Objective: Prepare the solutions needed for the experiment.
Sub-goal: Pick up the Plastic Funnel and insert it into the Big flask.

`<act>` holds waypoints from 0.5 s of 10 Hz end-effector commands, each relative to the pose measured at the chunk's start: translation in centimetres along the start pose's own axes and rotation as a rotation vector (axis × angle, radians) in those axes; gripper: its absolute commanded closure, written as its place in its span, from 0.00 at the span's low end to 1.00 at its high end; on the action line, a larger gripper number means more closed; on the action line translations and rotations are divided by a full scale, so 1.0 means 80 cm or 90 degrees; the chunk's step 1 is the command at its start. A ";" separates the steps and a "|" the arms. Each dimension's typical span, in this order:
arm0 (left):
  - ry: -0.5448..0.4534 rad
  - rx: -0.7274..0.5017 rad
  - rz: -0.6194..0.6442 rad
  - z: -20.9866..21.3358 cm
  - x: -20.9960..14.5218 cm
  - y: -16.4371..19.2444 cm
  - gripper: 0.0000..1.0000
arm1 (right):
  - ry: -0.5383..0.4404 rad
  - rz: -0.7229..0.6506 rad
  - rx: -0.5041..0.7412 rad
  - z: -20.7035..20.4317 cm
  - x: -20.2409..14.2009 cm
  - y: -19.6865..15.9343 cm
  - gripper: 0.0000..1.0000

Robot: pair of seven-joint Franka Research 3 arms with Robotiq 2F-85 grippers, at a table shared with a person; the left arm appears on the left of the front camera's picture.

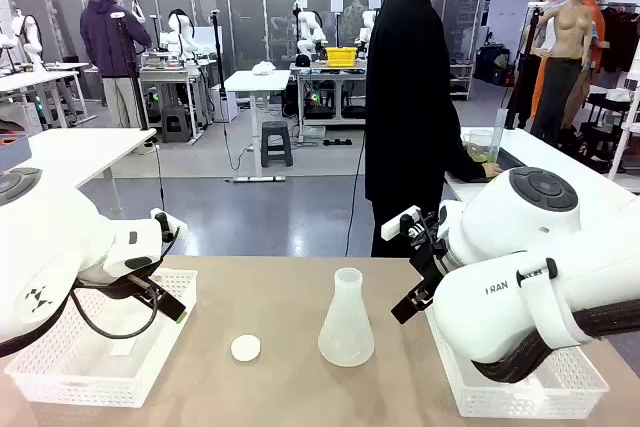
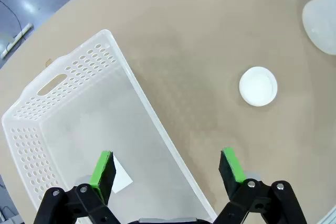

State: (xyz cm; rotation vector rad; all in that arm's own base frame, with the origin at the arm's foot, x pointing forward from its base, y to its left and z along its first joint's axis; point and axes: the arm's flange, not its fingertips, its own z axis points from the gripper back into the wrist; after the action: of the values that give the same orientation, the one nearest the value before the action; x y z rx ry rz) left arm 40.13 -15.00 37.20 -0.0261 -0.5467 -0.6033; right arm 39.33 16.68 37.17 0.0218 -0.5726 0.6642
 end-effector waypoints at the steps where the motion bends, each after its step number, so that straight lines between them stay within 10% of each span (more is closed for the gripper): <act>1: 0.000 0.000 0.000 0.000 0.000 0.000 0.00 | 0.000 0.000 0.000 0.000 0.000 0.000 0.00; 5: 0.000 0.000 0.000 0.000 0.000 0.000 0.00 | 0.000 0.000 0.000 0.000 0.000 0.000 0.00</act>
State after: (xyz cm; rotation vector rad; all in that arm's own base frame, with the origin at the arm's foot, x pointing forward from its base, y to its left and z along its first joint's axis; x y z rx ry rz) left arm 40.12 -15.04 37.20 -0.0261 -0.5467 -0.6044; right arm 39.33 16.69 37.17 0.0207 -0.5727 0.6661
